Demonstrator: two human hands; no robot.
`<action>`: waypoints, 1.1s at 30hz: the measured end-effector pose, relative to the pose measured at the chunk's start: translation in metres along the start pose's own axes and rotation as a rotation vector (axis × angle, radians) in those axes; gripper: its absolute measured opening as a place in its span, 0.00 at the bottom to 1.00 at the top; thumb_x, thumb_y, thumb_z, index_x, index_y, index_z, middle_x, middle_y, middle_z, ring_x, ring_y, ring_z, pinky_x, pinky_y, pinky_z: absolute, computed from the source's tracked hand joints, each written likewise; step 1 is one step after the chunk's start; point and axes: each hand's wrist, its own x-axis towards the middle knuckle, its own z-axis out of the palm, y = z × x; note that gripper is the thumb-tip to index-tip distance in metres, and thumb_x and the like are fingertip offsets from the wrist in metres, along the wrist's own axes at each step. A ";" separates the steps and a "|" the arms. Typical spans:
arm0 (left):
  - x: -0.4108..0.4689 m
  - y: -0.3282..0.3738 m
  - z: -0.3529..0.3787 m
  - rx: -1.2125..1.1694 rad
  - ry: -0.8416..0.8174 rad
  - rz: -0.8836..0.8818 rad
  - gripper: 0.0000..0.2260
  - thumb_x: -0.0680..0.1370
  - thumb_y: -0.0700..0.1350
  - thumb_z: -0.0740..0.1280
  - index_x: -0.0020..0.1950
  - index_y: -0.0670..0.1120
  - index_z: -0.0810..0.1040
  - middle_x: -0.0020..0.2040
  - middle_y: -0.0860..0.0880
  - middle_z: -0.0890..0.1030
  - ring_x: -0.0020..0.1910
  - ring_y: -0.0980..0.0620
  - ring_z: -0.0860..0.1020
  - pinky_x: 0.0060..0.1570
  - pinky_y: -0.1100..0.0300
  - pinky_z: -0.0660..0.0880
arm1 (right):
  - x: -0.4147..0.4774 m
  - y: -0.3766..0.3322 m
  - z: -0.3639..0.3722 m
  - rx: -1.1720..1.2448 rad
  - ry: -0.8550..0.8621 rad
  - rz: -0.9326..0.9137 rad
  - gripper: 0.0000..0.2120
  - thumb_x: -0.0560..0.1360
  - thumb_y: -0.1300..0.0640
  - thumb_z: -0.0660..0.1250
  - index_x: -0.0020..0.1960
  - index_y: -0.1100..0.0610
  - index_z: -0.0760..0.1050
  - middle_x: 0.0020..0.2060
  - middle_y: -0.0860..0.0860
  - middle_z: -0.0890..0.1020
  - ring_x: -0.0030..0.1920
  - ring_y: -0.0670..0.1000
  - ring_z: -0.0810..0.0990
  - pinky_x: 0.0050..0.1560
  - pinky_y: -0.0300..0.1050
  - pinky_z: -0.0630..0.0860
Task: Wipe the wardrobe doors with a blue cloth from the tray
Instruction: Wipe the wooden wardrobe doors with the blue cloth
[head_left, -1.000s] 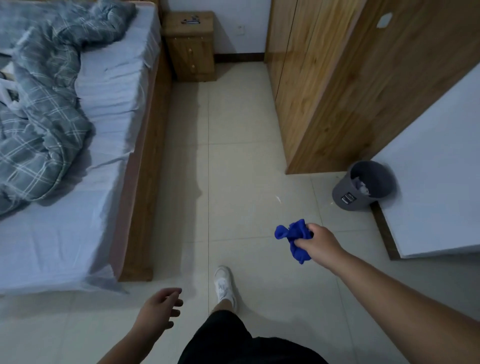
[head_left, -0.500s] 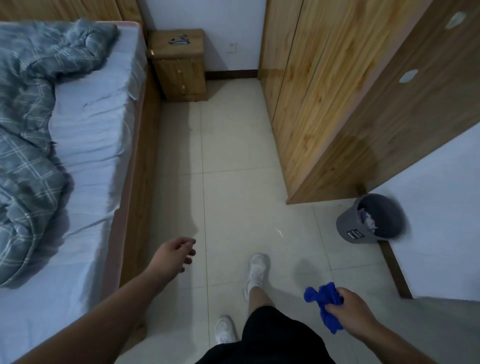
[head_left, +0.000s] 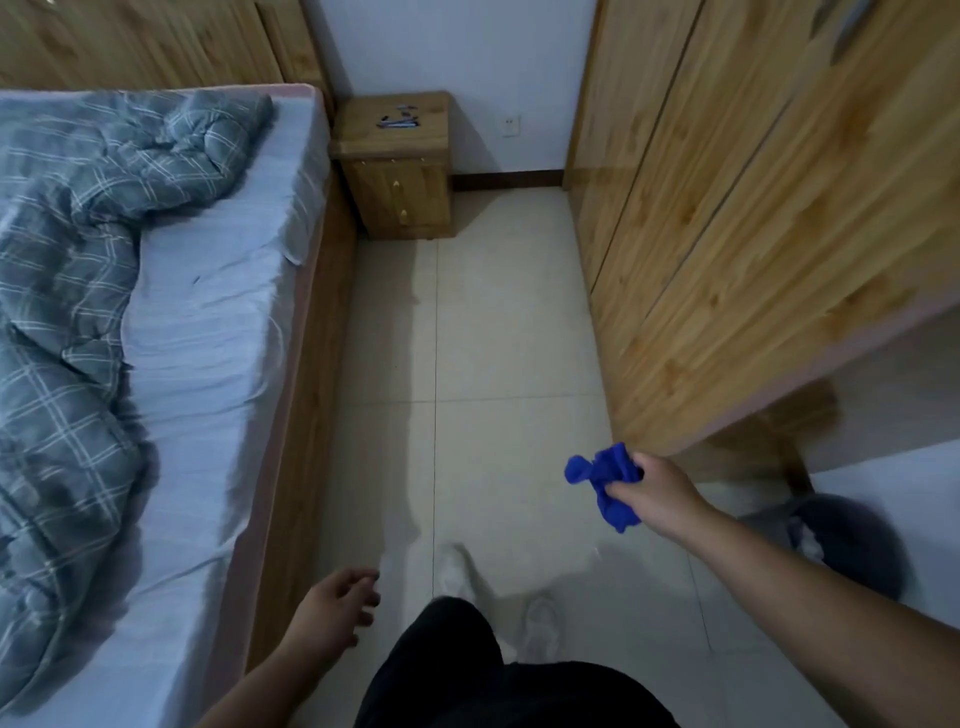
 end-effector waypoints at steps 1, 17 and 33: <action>0.012 0.008 -0.005 -0.013 0.002 -0.010 0.08 0.85 0.45 0.65 0.55 0.49 0.84 0.46 0.44 0.86 0.36 0.49 0.80 0.32 0.57 0.73 | 0.021 -0.020 -0.005 0.014 0.003 -0.018 0.10 0.70 0.56 0.71 0.51 0.50 0.81 0.43 0.46 0.86 0.43 0.46 0.85 0.40 0.44 0.79; 0.278 0.303 -0.129 0.017 -0.040 0.202 0.07 0.84 0.49 0.66 0.54 0.55 0.84 0.45 0.48 0.87 0.40 0.49 0.83 0.33 0.57 0.77 | 0.192 -0.134 -0.032 -0.011 0.102 0.210 0.04 0.72 0.62 0.72 0.47 0.60 0.80 0.39 0.56 0.84 0.40 0.53 0.83 0.39 0.45 0.74; 0.427 0.498 -0.135 0.047 -0.047 0.115 0.07 0.83 0.49 0.67 0.53 0.58 0.85 0.46 0.48 0.88 0.37 0.50 0.83 0.30 0.58 0.74 | 0.453 -0.287 -0.161 0.018 0.055 0.131 0.04 0.70 0.58 0.73 0.45 0.53 0.80 0.36 0.48 0.85 0.38 0.46 0.83 0.34 0.42 0.73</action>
